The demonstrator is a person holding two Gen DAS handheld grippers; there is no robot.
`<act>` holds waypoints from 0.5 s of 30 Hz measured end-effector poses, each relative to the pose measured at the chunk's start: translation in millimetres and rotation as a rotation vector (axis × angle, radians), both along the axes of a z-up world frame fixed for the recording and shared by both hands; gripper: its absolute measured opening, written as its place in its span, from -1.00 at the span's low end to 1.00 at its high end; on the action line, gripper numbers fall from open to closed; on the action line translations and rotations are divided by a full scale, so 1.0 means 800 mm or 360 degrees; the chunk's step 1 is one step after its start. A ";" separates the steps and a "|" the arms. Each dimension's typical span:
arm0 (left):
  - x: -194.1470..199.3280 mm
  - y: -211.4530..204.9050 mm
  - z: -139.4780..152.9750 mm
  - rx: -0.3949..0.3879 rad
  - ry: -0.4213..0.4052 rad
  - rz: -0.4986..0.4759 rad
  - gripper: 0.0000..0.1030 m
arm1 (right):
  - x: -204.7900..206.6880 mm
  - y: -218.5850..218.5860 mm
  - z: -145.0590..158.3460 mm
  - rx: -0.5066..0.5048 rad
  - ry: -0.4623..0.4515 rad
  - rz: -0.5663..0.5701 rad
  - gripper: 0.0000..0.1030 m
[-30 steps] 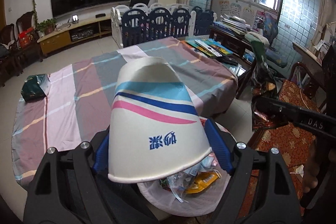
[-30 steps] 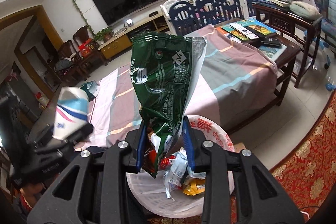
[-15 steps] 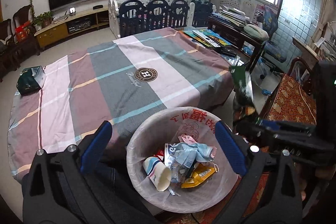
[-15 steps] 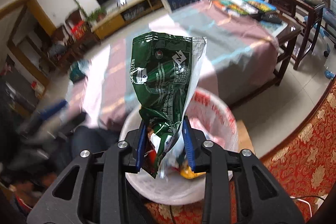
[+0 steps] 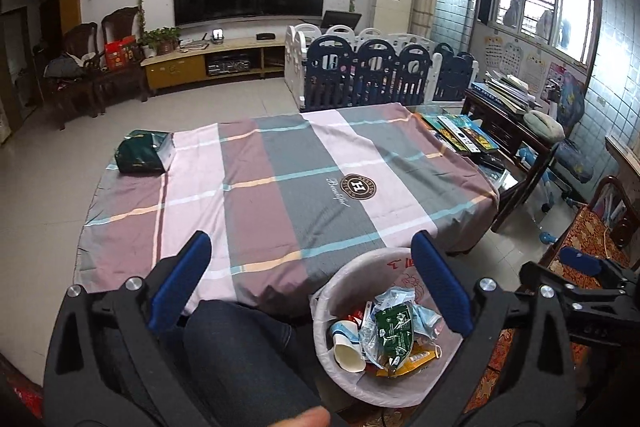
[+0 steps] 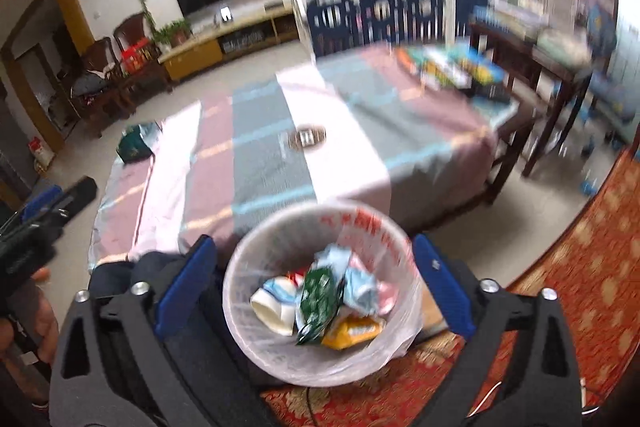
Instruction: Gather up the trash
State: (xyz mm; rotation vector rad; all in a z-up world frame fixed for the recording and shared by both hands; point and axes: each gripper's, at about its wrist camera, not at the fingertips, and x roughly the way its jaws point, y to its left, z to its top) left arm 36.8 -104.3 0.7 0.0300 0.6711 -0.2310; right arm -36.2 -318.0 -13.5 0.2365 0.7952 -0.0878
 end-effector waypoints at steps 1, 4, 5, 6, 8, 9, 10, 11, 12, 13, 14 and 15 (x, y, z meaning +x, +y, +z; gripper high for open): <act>-0.006 0.004 0.008 -0.0005 -0.0010 0.0016 0.93 | -0.006 0.006 0.013 -0.0038 -0.0046 0.0004 0.93; -0.024 0.017 0.026 -0.0034 -0.0074 0.0029 0.93 | -0.017 0.018 0.037 -0.0106 -0.0134 0.0000 0.93; -0.030 0.020 0.031 -0.0033 -0.0095 0.0035 0.93 | -0.019 0.020 0.044 -0.0109 -0.0161 0.0000 0.93; -0.035 0.023 0.035 -0.0031 -0.0114 0.0041 0.93 | -0.021 0.022 0.048 -0.0107 -0.0182 0.0003 0.93; -0.044 0.029 0.044 -0.0033 -0.0140 0.0043 0.93 | -0.023 0.025 0.056 -0.0113 -0.0202 0.0003 0.93; -0.048 0.031 0.048 -0.0042 -0.0148 0.0042 0.93 | -0.023 0.027 0.063 -0.0124 -0.0215 -0.0005 0.93; -0.052 0.034 0.052 -0.0051 -0.0157 0.0041 0.93 | -0.025 0.028 0.066 -0.0132 -0.0235 -0.0006 0.93; -0.056 0.037 0.056 -0.0060 -0.0172 0.0046 0.93 | -0.025 0.031 0.071 -0.0131 -0.0256 0.0002 0.93; -0.060 0.039 0.060 -0.0063 -0.0186 0.0051 0.93 | -0.028 0.033 0.074 -0.0125 -0.0276 0.0013 0.93; -0.064 0.041 0.063 -0.0062 -0.0202 0.0058 0.93 | -0.029 0.034 0.077 -0.0115 -0.0296 0.0031 0.93; -0.066 0.042 0.066 -0.0059 -0.0214 0.0064 0.93 | -0.031 0.037 0.080 -0.0112 -0.0308 0.0043 0.93; -0.068 0.043 0.068 -0.0055 -0.0224 0.0068 0.93 | -0.032 0.039 0.083 -0.0117 -0.0318 0.0053 0.93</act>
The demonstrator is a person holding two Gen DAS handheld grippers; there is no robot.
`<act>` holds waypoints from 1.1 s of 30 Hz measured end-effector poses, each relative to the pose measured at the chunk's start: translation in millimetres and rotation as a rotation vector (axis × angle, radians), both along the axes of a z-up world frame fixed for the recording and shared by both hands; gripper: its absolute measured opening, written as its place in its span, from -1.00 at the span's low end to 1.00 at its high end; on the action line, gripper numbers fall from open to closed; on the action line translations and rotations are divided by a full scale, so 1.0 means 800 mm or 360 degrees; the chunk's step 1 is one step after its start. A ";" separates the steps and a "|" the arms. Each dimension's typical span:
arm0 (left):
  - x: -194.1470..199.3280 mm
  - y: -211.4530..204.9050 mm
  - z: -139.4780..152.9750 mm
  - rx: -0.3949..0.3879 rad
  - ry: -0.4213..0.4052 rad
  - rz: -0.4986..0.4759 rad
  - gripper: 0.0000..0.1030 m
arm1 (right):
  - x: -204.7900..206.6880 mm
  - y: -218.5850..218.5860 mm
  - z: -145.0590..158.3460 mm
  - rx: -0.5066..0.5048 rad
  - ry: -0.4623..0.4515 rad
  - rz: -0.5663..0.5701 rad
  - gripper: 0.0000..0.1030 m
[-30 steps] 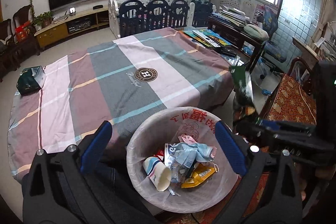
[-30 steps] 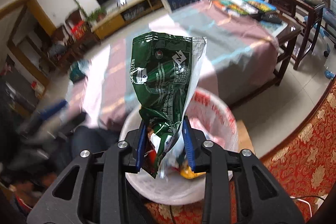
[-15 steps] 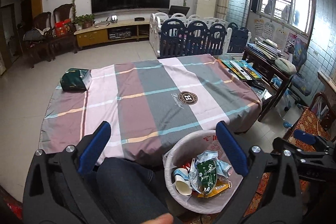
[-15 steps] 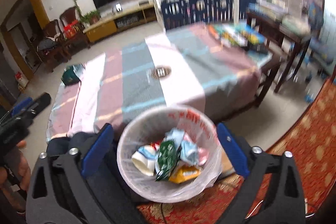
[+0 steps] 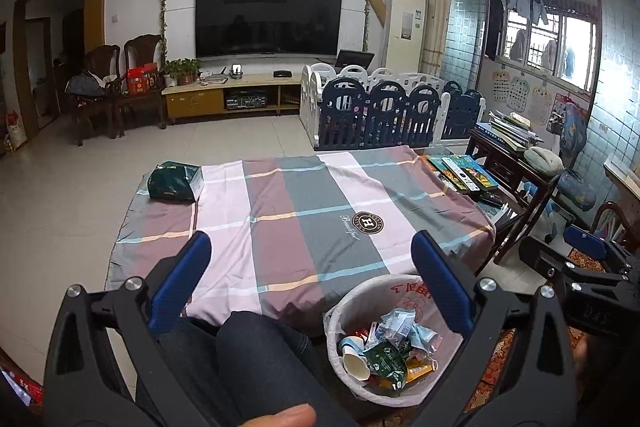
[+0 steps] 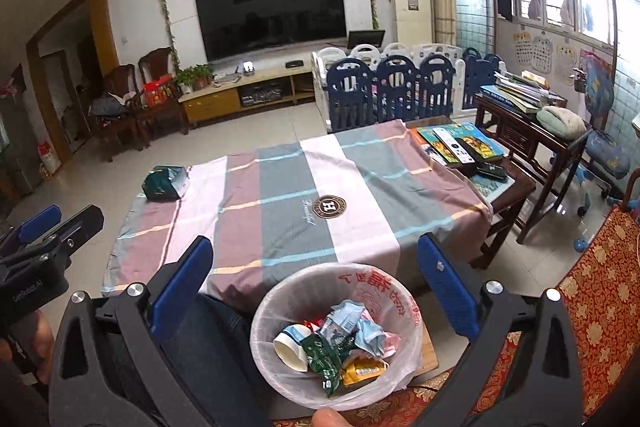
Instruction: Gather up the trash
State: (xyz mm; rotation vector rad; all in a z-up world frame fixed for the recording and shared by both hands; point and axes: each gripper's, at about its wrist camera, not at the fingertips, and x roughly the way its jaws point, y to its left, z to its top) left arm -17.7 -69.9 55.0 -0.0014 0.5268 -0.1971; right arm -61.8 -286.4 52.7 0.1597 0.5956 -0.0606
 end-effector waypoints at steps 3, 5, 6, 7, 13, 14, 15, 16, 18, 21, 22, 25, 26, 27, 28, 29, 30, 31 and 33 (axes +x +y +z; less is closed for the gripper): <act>-0.006 0.004 0.006 0.0007 -0.0017 0.0011 0.93 | 0.000 0.009 0.005 -0.0050 -0.0014 0.0000 0.93; -0.009 0.008 0.009 0.0001 -0.0028 0.0014 0.93 | 0.001 0.013 0.004 -0.0065 -0.0011 0.0006 0.93; -0.010 0.009 0.010 -0.0002 -0.0033 0.0016 0.93 | 0.002 0.014 0.004 -0.0065 -0.0007 0.0012 0.93; -0.011 0.010 0.011 -0.0005 -0.0038 0.0020 0.93 | 0.002 0.015 0.004 -0.0065 -0.0005 0.0015 0.93; -0.008 0.014 0.009 -0.0010 -0.0038 0.0039 0.93 | 0.006 0.018 0.001 -0.0068 0.0014 0.0029 0.93; -0.007 0.014 0.008 -0.0008 -0.0035 0.0041 0.93 | 0.006 0.018 0.000 -0.0069 0.0015 0.0031 0.93; -0.007 0.014 0.008 -0.0006 -0.0034 0.0041 0.93 | 0.006 0.018 0.000 -0.0070 0.0016 0.0034 0.93; -0.007 0.014 0.008 -0.0006 -0.0030 0.0038 0.93 | 0.006 0.019 -0.001 -0.0072 0.0017 0.0037 0.93; -0.007 0.012 0.008 -0.0012 -0.0023 0.0031 0.93 | 0.007 0.020 -0.002 -0.0074 0.0022 0.0040 0.93; -0.008 0.010 0.009 -0.0009 -0.0028 0.0025 0.93 | 0.009 0.022 -0.004 -0.0078 0.0032 0.0044 0.93; -0.009 0.010 0.010 -0.0005 -0.0031 0.0026 0.93 | 0.010 0.022 -0.004 -0.0081 0.0036 0.0044 0.93; -0.009 0.010 0.010 -0.0003 -0.0032 0.0026 0.93 | 0.011 0.024 -0.004 -0.0086 0.0036 0.0048 0.93; -0.009 0.010 0.009 -0.0003 -0.0032 0.0026 0.93 | 0.011 0.024 -0.004 -0.0085 0.0036 0.0046 0.93; -0.009 0.010 0.009 -0.0005 -0.0031 0.0026 0.93 | 0.011 0.024 -0.005 -0.0087 0.0037 0.0046 0.93; -0.009 0.010 0.009 -0.0006 -0.0029 0.0024 0.93 | 0.012 0.024 -0.006 -0.0090 0.0041 0.0047 0.93; -0.009 0.010 0.009 -0.0006 -0.0029 0.0022 0.93 | 0.013 0.023 -0.007 -0.0091 0.0044 0.0049 0.93; -0.009 0.009 0.009 -0.0005 -0.0029 0.0022 0.93 | 0.014 0.024 -0.008 -0.0091 0.0046 0.0052 0.93; -0.009 0.009 0.009 -0.0004 -0.0029 0.0023 0.93 | 0.015 0.024 -0.008 -0.0091 0.0048 0.0053 0.93; -0.009 0.008 0.008 0.0000 -0.0026 0.0025 0.93 | 0.015 0.022 -0.009 -0.0091 0.0051 0.0057 0.93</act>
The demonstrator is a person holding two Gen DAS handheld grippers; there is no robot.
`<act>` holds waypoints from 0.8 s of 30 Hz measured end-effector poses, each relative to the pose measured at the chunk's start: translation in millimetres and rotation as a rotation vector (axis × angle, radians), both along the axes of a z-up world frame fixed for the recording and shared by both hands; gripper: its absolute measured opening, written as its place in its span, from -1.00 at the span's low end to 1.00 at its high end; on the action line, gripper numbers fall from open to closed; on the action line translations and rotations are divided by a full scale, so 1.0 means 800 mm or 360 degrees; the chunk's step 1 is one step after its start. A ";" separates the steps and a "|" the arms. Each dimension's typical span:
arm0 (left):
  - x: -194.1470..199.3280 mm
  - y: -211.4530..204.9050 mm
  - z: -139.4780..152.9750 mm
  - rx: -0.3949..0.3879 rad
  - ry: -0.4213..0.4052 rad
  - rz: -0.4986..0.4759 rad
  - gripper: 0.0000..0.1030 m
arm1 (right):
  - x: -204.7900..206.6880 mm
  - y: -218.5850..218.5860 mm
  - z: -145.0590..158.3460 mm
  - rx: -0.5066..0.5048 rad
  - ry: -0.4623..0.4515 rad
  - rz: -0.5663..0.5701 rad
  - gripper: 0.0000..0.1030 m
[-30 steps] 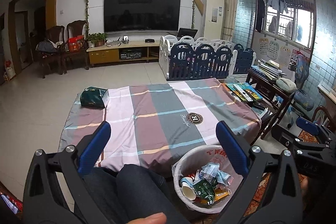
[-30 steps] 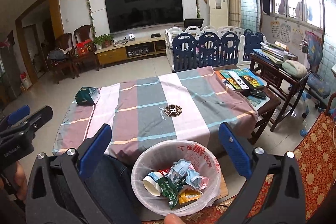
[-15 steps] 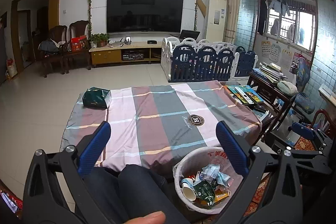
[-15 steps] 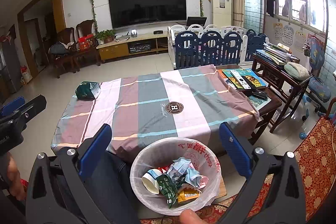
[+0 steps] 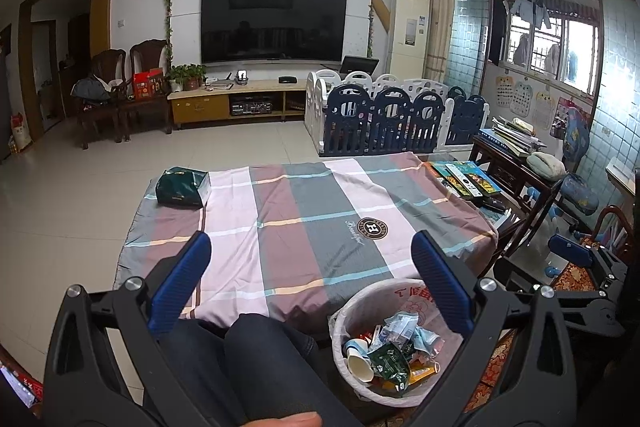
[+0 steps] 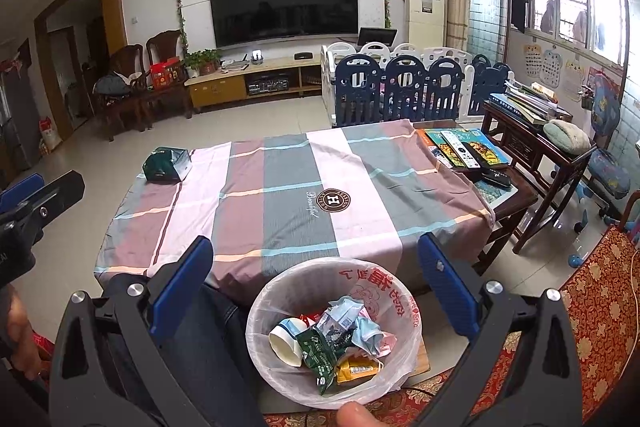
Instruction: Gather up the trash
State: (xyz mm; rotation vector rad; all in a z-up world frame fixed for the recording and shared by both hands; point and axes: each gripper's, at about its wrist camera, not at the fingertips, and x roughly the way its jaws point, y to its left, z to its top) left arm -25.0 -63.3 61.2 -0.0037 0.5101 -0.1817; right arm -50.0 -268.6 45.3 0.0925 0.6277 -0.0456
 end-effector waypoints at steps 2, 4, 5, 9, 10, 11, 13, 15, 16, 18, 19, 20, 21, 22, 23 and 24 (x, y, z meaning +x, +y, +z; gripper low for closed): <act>0.001 0.000 -0.002 0.0005 0.0009 0.0001 0.93 | 0.001 0.000 -0.001 0.0006 0.0006 0.0002 0.93; 0.002 -0.001 -0.003 0.0017 0.0016 0.0003 0.93 | 0.003 -0.001 -0.002 0.0011 0.0012 0.0002 0.93; 0.004 0.000 -0.004 0.0022 0.0019 0.0003 0.93 | 0.004 -0.002 -0.003 0.0013 0.0015 0.0001 0.93; 0.006 0.000 -0.006 0.0026 0.0035 -0.0007 0.94 | 0.005 -0.004 -0.006 0.0018 0.0026 0.0000 0.93; 0.005 0.000 -0.005 0.0025 0.0037 -0.0008 0.94 | 0.005 -0.005 -0.006 0.0018 0.0027 0.0000 0.93; 0.005 0.000 -0.005 0.0025 0.0040 -0.0010 0.94 | 0.005 -0.004 -0.006 0.0017 0.0024 0.0001 0.93; 0.006 -0.001 -0.005 0.0025 0.0044 -0.0012 0.94 | 0.005 -0.005 -0.006 0.0018 0.0025 0.0002 0.93; 0.006 -0.001 -0.005 0.0026 0.0047 -0.0012 0.94 | 0.005 -0.004 -0.007 0.0019 0.0026 0.0003 0.93; 0.006 -0.001 -0.005 0.0026 0.0049 -0.0012 0.94 | 0.005 -0.005 -0.007 0.0020 0.0027 0.0004 0.93; 0.006 -0.001 -0.005 0.0024 0.0053 -0.0011 0.94 | 0.005 -0.004 -0.006 0.0017 0.0027 0.0002 0.93; 0.007 -0.001 -0.006 0.0025 0.0054 -0.0009 0.94 | 0.006 -0.004 -0.007 0.0014 0.0029 0.0002 0.93; 0.007 -0.001 -0.006 0.0027 0.0055 -0.0006 0.94 | 0.006 -0.004 -0.006 0.0015 0.0028 0.0002 0.93; 0.007 -0.001 -0.006 0.0027 0.0056 -0.0005 0.94 | 0.005 -0.004 -0.006 0.0018 0.0028 0.0002 0.93; 0.007 -0.001 -0.006 0.0025 0.0057 -0.0007 0.94 | 0.005 -0.004 -0.006 0.0020 0.0030 0.0002 0.93; 0.006 -0.001 -0.007 0.0025 0.0057 -0.0008 0.94 | 0.005 -0.004 -0.009 0.0021 0.0032 0.0003 0.93; 0.006 -0.001 -0.007 0.0027 0.0056 -0.0007 0.94 | 0.005 -0.004 -0.010 0.0021 0.0033 0.0004 0.93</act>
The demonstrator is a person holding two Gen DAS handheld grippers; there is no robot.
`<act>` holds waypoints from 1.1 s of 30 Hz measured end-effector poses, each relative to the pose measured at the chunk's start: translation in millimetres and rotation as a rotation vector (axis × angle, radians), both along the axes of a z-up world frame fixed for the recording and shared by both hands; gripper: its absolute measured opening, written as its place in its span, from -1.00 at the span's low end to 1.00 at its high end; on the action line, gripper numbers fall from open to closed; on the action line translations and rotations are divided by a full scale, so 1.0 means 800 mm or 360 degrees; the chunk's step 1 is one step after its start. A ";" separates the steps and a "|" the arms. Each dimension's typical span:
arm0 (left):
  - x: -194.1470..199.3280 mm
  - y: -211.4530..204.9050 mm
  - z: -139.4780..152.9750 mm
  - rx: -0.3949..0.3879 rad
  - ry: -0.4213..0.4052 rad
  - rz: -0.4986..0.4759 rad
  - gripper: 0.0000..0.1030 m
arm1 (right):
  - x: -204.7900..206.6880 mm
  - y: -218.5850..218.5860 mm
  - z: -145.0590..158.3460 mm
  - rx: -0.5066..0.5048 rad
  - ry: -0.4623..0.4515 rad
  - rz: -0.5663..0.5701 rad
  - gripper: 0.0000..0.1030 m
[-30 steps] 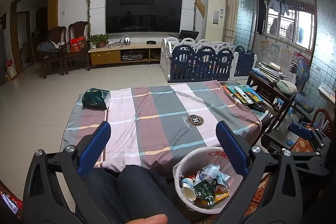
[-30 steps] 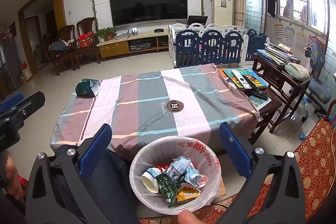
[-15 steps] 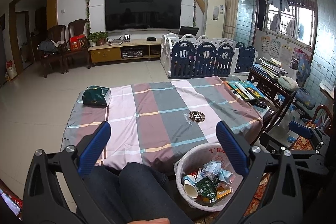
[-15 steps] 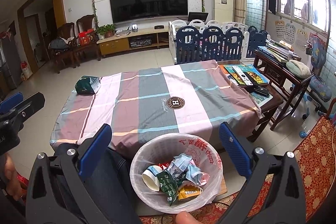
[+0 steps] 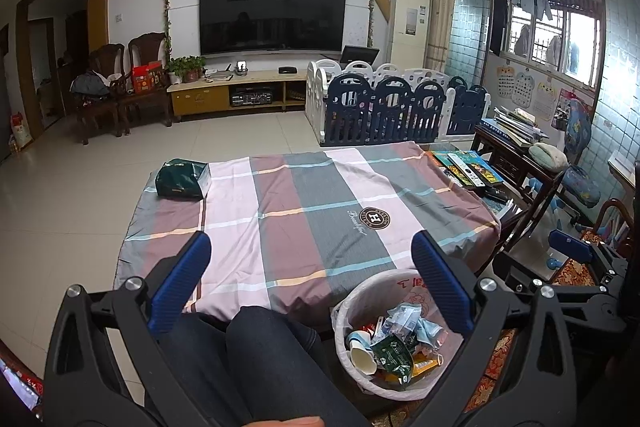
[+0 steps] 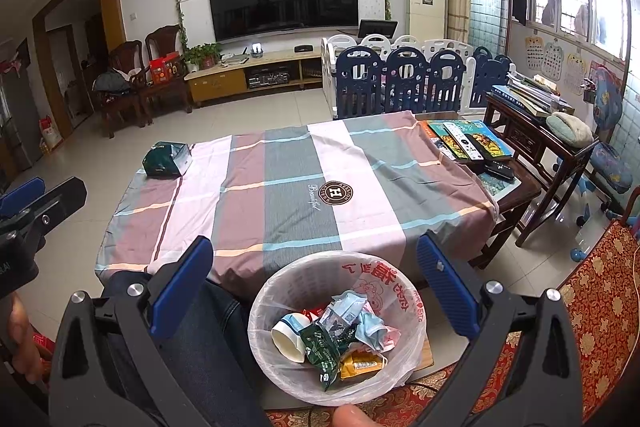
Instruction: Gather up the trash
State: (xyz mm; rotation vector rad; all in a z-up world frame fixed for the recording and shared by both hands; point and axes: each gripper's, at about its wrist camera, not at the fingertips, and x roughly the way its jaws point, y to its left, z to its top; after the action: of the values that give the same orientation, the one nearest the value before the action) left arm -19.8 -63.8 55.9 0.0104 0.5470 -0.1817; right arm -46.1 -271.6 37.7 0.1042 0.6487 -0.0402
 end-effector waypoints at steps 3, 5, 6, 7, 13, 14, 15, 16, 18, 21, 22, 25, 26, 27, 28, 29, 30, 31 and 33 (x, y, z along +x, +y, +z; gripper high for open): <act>0.000 0.000 -0.001 0.0000 0.0006 -0.0002 0.94 | 0.000 0.000 -0.001 -0.0002 0.0001 0.0001 0.93; 0.000 0.000 -0.003 0.0000 0.0011 -0.0005 0.94 | 0.000 0.000 0.000 0.0000 0.0003 -0.0001 0.93; 0.001 0.000 -0.003 0.0002 0.0013 -0.0005 0.94 | 0.000 0.000 -0.001 0.0001 0.0005 -0.0001 0.93; 0.001 0.000 -0.004 0.0003 0.0014 -0.0005 0.94 | 0.000 0.000 -0.003 0.0001 0.0008 0.0000 0.93; 0.003 0.002 -0.005 -0.0007 0.0022 0.0007 0.94 | -0.001 0.000 -0.005 -0.0002 0.0011 0.0002 0.93; 0.003 0.003 -0.006 -0.0011 0.0023 0.0012 0.94 | 0.000 0.000 -0.005 -0.0001 0.0012 0.0001 0.93; 0.003 0.004 -0.006 -0.0017 0.0027 0.0015 0.94 | 0.000 0.000 -0.005 -0.0001 0.0013 0.0001 0.93; 0.004 0.004 -0.006 -0.0020 0.0031 0.0018 0.94 | 0.000 0.001 -0.005 0.0001 0.0013 0.0000 0.93; 0.004 0.004 -0.007 -0.0017 0.0036 0.0017 0.94 | -0.001 0.000 -0.007 0.0003 0.0017 0.0001 0.93; 0.005 0.002 -0.008 -0.0010 0.0042 0.0010 0.94 | -0.001 -0.001 -0.008 0.0000 0.0018 0.0003 0.93; 0.005 0.002 -0.007 -0.0010 0.0044 0.0008 0.94 | -0.001 -0.001 -0.009 0.0000 0.0020 0.0004 0.93; 0.006 0.002 -0.009 -0.0019 0.0057 -0.0001 0.94 | 0.000 -0.001 -0.009 0.0001 0.0021 0.0001 0.93; 0.008 0.003 -0.010 -0.0023 0.0061 0.0000 0.94 | 0.001 -0.001 -0.010 0.0001 0.0023 0.0001 0.93; 0.009 0.004 -0.010 -0.0025 0.0064 0.0004 0.94 | 0.000 -0.001 -0.011 0.0001 0.0025 0.0001 0.93; 0.010 0.004 -0.011 -0.0027 0.0066 0.0010 0.94 | -0.001 -0.001 -0.012 0.0001 0.0028 0.0000 0.93; 0.010 0.006 -0.011 -0.0033 0.0067 0.0021 0.94 | -0.001 -0.002 -0.014 0.0000 0.0030 0.0001 0.93; 0.010 0.008 -0.011 -0.0042 0.0065 0.0028 0.94 | -0.001 -0.002 -0.014 -0.0001 0.0031 0.0003 0.93; 0.010 0.008 -0.010 -0.0046 0.0060 0.0035 0.94 | 0.000 -0.002 -0.014 -0.0002 0.0032 0.0004 0.93; 0.009 0.008 -0.010 -0.0036 0.0047 0.0050 0.94 | -0.001 -0.002 -0.015 -0.0002 0.0032 -0.0001 0.93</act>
State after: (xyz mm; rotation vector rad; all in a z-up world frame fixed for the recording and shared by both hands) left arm -12.4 -57.2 48.1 -0.0229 0.5740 -0.1577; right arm -46.7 -273.4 26.0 0.1028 0.6689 -0.0421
